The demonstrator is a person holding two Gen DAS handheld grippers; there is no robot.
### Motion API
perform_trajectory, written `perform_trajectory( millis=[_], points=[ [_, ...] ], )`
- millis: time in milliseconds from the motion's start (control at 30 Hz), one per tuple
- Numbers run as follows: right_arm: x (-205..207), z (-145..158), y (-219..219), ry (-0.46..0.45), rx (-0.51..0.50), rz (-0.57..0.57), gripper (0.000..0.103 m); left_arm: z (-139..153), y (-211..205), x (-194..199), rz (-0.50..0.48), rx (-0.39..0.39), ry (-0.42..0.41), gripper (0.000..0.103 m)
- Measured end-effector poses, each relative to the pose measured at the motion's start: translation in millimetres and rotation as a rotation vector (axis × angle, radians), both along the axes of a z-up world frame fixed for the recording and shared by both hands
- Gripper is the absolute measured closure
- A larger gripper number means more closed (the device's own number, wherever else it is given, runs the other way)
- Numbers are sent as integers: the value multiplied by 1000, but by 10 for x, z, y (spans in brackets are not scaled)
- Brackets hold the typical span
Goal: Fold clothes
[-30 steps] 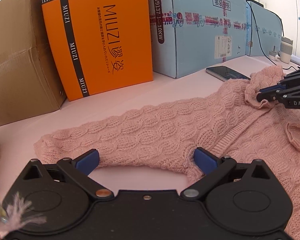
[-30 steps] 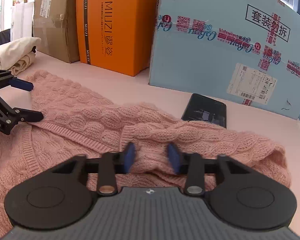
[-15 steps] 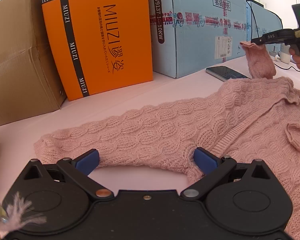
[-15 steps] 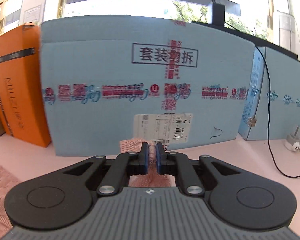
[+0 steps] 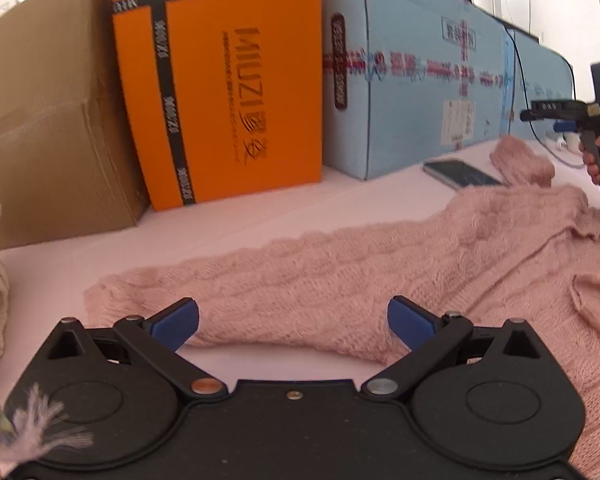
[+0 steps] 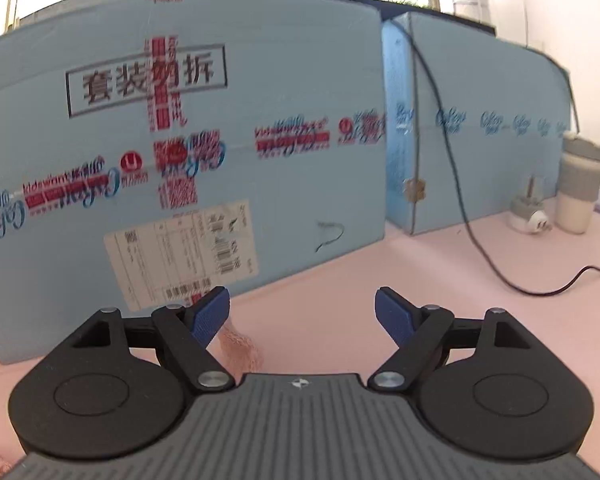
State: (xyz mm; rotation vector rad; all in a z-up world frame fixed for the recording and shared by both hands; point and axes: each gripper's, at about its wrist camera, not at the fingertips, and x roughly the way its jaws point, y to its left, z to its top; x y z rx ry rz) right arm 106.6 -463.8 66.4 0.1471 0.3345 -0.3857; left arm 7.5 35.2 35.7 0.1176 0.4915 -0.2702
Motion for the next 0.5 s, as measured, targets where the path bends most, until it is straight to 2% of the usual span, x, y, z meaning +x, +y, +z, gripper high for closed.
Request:
perform_trajectory(
  millis=[67, 133, 233, 333, 433, 500],
  points=[
    [-213, 139, 38, -49, 8, 6, 21, 158, 189, -105, 85, -30, -73, 0],
    [-467, 273, 89, -81, 32, 81, 21, 257, 426, -214, 193, -71, -94, 0],
    [-780, 357, 232, -73, 48, 147, 21, 301, 742, -406, 344, -126, -56, 0],
    [-989, 314, 345, -38, 132, 237, 21, 269, 947, -616, 463, -206, 7, 0],
    [-1126, 231, 539, 12, 210, 386, 21, 203, 1037, -806, 497, -262, 40, 2],
    [-1203, 160, 737, 71, 221, 473, 22, 129, 1040, -864, 489, -293, 78, 3]
  ],
)
